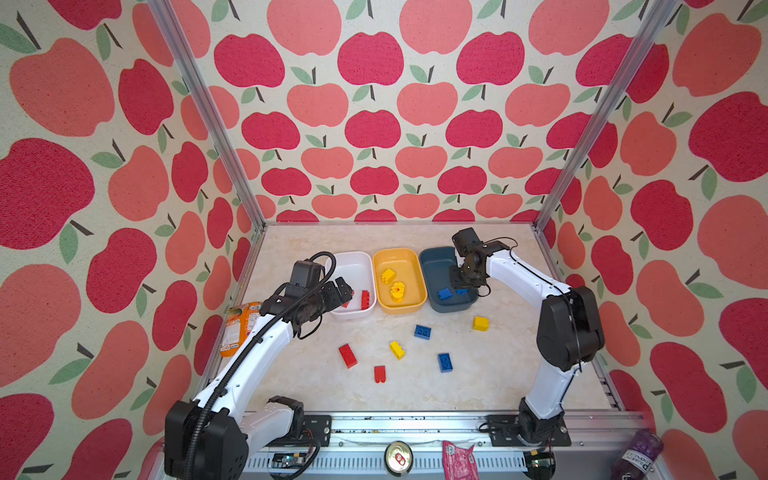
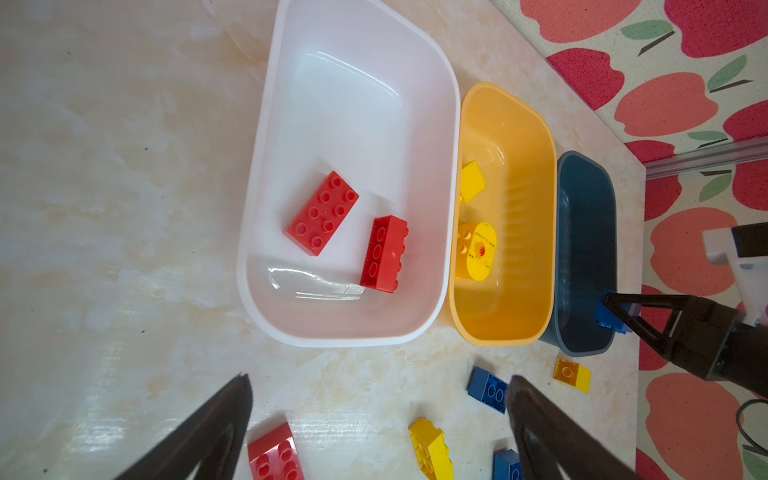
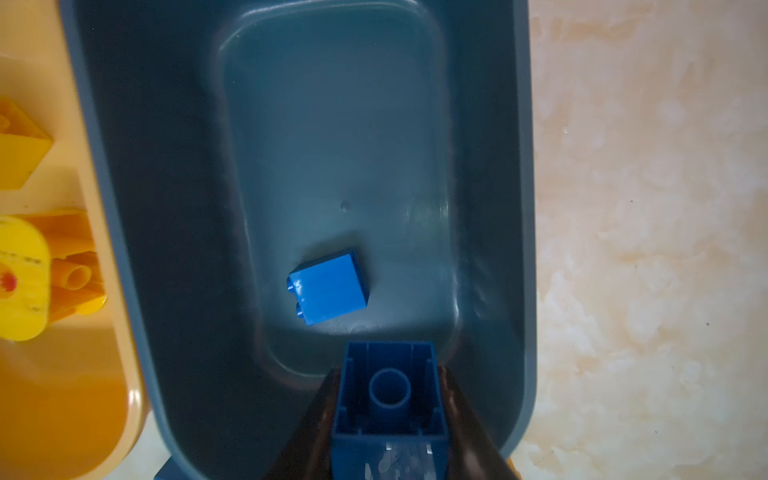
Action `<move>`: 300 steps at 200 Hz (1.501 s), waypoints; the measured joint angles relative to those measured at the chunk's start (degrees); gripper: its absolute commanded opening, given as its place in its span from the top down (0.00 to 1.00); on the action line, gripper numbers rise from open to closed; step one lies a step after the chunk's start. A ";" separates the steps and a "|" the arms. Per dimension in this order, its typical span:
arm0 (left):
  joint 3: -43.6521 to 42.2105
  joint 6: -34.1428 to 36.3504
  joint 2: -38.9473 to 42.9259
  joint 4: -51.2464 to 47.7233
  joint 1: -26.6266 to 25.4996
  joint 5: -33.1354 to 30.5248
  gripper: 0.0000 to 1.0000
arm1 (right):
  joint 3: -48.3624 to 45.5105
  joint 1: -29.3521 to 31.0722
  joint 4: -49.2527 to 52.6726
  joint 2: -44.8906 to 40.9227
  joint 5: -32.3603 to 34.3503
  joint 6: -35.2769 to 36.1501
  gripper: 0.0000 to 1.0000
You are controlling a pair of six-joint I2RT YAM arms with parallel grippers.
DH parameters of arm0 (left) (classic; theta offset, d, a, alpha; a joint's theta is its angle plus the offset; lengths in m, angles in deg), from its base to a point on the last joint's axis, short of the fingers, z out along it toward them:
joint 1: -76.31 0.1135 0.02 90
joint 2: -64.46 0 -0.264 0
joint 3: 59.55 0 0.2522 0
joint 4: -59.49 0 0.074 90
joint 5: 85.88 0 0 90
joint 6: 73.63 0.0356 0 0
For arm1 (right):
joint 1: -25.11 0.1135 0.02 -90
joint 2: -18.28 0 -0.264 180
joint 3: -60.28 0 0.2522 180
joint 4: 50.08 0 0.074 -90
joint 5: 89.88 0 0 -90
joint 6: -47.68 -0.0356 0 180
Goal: Sort the legos into containers by color
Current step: 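Carry the blue brick into the teal tray and open the right gripper, then raise the right gripper and move it to the yellow 2x2 brick beside the teal tray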
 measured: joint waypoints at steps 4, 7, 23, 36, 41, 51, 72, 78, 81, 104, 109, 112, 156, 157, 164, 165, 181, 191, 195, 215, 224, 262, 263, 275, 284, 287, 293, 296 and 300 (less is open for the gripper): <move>-0.13 -0.28 0.22 -0.07 0.09 -0.04 0.02 | 0.39 -0.17 0.00 0.76 0.00 0.24 0.73; -0.20 -0.28 0.39 -0.13 0.13 -0.07 0.02 | 0.63 -0.31 0.02 1.27 -0.04 0.44 0.73; -0.50 -0.72 1.05 -0.50 0.35 -0.31 0.02 | 1.64 -0.83 0.02 3.52 -0.26 1.33 0.71; -0.61 -0.74 1.22 -0.59 0.55 -0.52 0.02 | 2.29 -1.07 0.11 4.70 -0.46 1.90 0.65; -0.63 -0.74 1.25 -0.66 0.57 -0.59 0.02 | 2.56 -1.09 0.11 5.11 -0.48 2.10 0.62; -0.68 -0.76 1.25 -0.74 0.72 -0.90 0.02 | 3.08 -1.14 0.07 5.70 -0.63 2.34 0.54; -0.74 -0.79 1.25 -0.94 0.94 -1.01 0.01 | 3.54 -1.14 0.04 6.01 -0.94 2.99 0.45; -0.74 -0.79 1.25 -0.94 0.94 -1.01 0.01 | 3.63 -1.14 0.11 6.01 -1.05 3.15 0.44; -0.74 -0.79 1.25 -0.92 0.94 -1.01 0.01 | 3.65 -1.14 0.11 6.01 -1.05 3.13 0.44; -0.74 -0.76 1.25 -0.92 1.16 -0.98 0.01 | 3.65 -1.14 0.11 6.01 -1.09 3.19 0.41; -0.74 -0.76 1.25 -0.94 1.16 -0.98 0.01 | 3.65 -1.14 0.13 6.01 -1.09 3.17 0.42; -0.74 -0.76 1.25 -0.92 1.18 -0.98 0.01 | 3.65 -1.14 0.15 6.01 -1.09 3.17 0.41; -0.74 -0.74 1.25 -0.92 1.42 -0.96 0.00 | 3.63 -1.14 0.26 5.51 -1.55 3.02 0.40; -0.74 -0.74 1.25 -0.92 1.42 -0.94 0.00 | 3.63 -1.14 0.26 5.46 -1.57 2.99 0.40; -0.74 -0.74 1.25 -0.92 1.42 -0.94 0.00 | 3.52 -1.14 0.22 5.09 -1.77 2.89 0.39; -0.74 -0.74 1.25 -0.92 1.42 -0.94 0.00 | 3.50 -1.14 0.24 5.03 -1.79 2.89 0.39; -0.74 -0.74 1.25 -0.92 1.42 -0.94 0.00 | 2.73 -1.14 0.26 3.45 -2.03 2.25 0.35; -0.74 -0.72 1.25 -0.92 1.42 -0.92 0.00 | 2.19 -1.14 0.28 2.34 -2.21 2.08 0.32; -0.74 -0.72 1.25 -0.92 1.42 -0.92 0.00 | 1.92 -1.14 0.26 1.77 -2.25 1.79 0.30; -0.74 -0.72 1.25 -0.92 1.42 -0.90 0.00 | 0.24 -1.14 0.26 -1.18 -2.49 1.05 0.24; -0.74 -0.72 1.25 -0.92 1.42 -0.90 0.00 | -0.94 -1.14 0.28 -2.89 -2.60 0.85 0.21; -0.74 -0.68 0.52 -0.85 1.42 -0.63 0.00 | -6.95 -1.14 0.72 -10.38 -3.06 -0.74 0.13; -0.72 -0.68 0.46 -0.85 1.42 -0.61 0.00 | -7.19 -1.14 0.72 -10.64 -3.08 -0.74 0.13; -0.72 -0.61 -0.07 -0.87 1.42 -0.22 0.01 | -9.51 -1.14 0.83 -13.27 -3.26 -1.29 0.12; -0.72 -0.48 -0.46 -0.81 1.42 0.15 0.01 | -11.34 -1.14 1.11 -15.30 -3.50 -1.64 0.11; -0.72 -0.46 -0.55 -0.74 1.44 0.22 0.01 | -11.85 -1.14 1.22 -15.91 -3.45 -1.77 0.11; -0.72 -0.42 -0.85 -0.66 1.46 0.28 0.01 | -13.03 -1.14 1.31 -17.22 -3.52 -1.97 0.10; -0.72 -0.28 -0.98 -0.57 1.46 0.42 0.01 | -13.66 -1.14 1.31 -17.94 -3.50 -2.14 0.10; -0.72 -0.28 -1.18 -0.48 1.46 0.50 0.01 | -14.32 -1.14 1.40 -18.69 -3.50 -2.34 0.10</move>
